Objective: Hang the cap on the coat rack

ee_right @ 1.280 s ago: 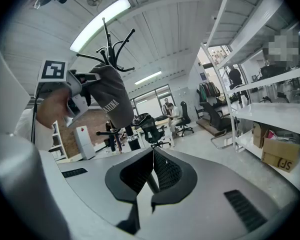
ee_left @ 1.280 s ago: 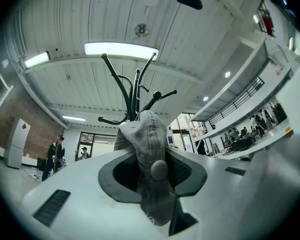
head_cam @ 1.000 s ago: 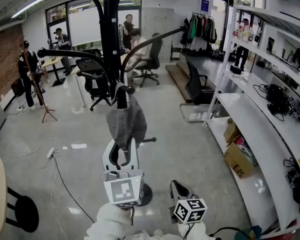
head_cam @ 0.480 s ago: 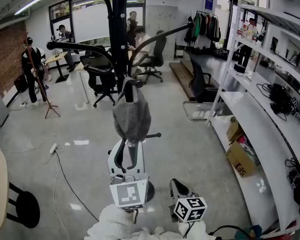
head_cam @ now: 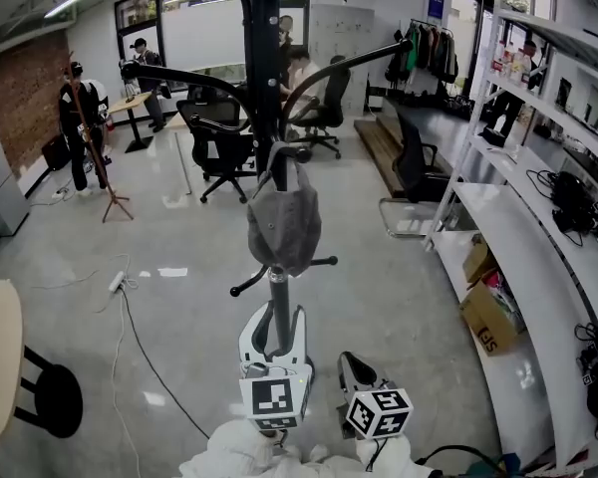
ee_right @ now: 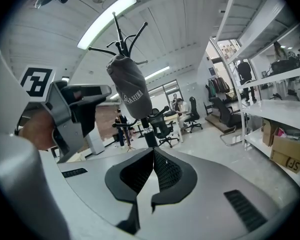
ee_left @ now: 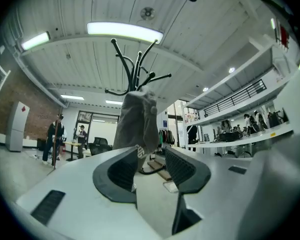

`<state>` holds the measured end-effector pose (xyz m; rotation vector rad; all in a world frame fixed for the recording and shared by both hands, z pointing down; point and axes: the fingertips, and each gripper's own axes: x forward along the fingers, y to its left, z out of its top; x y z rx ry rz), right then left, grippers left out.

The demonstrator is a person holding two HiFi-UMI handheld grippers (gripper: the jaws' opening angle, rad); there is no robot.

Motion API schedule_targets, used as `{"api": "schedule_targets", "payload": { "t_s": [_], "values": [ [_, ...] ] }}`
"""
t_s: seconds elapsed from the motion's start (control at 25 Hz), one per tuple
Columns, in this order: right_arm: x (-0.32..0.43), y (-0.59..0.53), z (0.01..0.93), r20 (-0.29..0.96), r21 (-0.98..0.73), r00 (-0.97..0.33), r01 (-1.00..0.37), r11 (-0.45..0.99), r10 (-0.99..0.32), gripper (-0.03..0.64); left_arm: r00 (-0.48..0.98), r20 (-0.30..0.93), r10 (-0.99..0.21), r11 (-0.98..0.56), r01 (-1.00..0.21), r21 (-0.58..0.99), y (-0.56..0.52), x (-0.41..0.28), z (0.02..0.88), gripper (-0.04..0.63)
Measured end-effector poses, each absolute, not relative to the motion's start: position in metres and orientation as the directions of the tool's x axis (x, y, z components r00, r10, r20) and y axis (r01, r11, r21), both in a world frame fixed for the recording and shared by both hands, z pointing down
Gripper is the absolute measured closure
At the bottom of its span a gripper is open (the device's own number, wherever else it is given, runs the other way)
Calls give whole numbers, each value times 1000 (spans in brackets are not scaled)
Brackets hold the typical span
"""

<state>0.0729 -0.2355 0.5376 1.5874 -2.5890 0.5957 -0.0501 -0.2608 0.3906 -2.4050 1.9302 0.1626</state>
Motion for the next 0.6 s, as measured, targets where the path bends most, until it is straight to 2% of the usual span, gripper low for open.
{"api": "schedule_targets", "payload": {
  "t_s": [0.4,0.52,0.6],
  "values": [
    [63,-232,535,229,-295,-508,-849,438,-830,606,231,186,-955,-203,-966,158,-246,-50,502,442],
    [59,-228,534,226,-295,-527,-838,458,-819,606,262,229,-938,-213,-952,218,-235,-46,520,443],
    [57,-225,534,226,-291,-543,-830,476,-809,606,275,237,-932,-213,-943,256,-228,-42,526,474]
  ]
}}
